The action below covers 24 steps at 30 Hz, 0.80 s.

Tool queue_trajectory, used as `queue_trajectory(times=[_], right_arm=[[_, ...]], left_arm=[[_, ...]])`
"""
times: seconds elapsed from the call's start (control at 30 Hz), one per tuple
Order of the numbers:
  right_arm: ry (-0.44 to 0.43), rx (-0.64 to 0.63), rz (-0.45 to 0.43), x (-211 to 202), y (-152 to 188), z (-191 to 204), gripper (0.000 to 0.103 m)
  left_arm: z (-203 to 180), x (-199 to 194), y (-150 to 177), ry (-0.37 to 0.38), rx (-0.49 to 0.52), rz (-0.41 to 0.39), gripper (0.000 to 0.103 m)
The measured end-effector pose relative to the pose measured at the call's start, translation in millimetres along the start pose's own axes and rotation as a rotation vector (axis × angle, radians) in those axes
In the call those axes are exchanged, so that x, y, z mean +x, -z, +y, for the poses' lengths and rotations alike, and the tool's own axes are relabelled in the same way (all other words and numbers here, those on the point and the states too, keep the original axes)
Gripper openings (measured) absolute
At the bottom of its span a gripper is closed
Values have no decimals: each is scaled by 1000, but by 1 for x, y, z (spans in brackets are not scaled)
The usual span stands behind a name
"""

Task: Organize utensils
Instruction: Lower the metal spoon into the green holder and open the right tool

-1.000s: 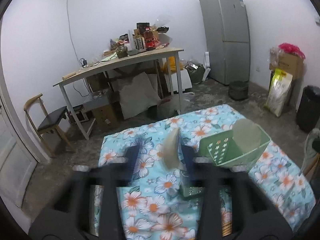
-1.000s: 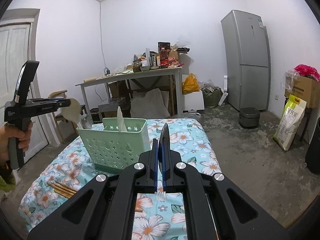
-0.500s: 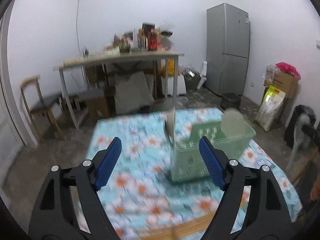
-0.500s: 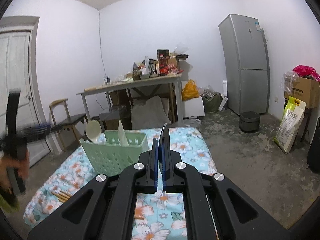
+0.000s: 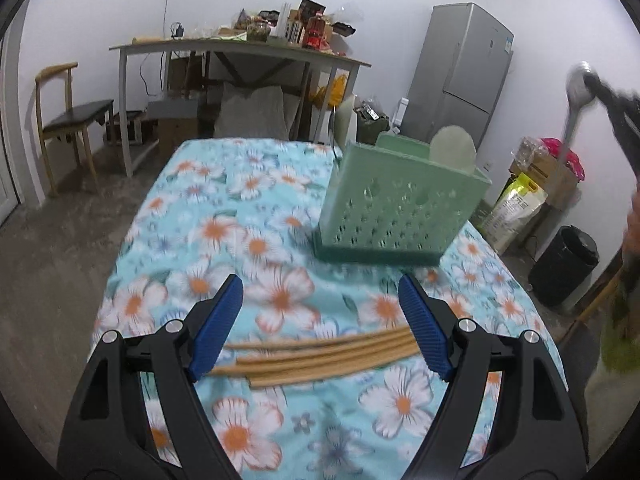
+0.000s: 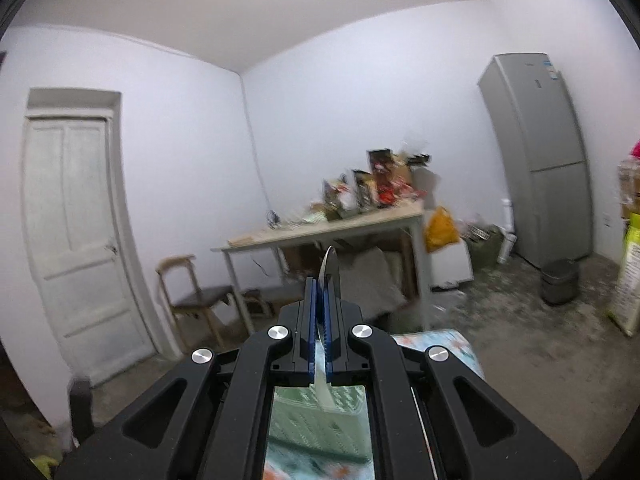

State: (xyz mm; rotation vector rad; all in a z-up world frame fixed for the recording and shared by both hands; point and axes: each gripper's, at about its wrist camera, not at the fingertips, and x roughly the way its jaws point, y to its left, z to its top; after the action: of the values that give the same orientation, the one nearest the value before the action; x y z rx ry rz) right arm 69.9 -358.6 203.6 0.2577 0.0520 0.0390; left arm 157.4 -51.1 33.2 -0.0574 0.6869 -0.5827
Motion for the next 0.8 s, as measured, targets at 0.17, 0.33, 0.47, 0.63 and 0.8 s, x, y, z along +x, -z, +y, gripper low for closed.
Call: queue_trajectory(times=[0.17, 0.33, 0.47, 0.63, 0.8], right_arm=[[-115, 58, 1, 36, -6, 0, 3], [-158, 95, 44, 74, 5, -6, 3], [-158, 96, 79, 99, 20, -7, 3], [-121, 111, 164, 126, 55, -20, 3], [-81, 130, 238, 131, 79, -31, 7]], left_arm=[[3, -1, 13, 31, -29, 25, 76], [5, 0, 20, 37, -26, 29, 76], [9, 1, 21, 36, -36, 31, 76], [18, 4, 22, 35, -66, 44, 76], [22, 4, 23, 36, -76, 43, 76]])
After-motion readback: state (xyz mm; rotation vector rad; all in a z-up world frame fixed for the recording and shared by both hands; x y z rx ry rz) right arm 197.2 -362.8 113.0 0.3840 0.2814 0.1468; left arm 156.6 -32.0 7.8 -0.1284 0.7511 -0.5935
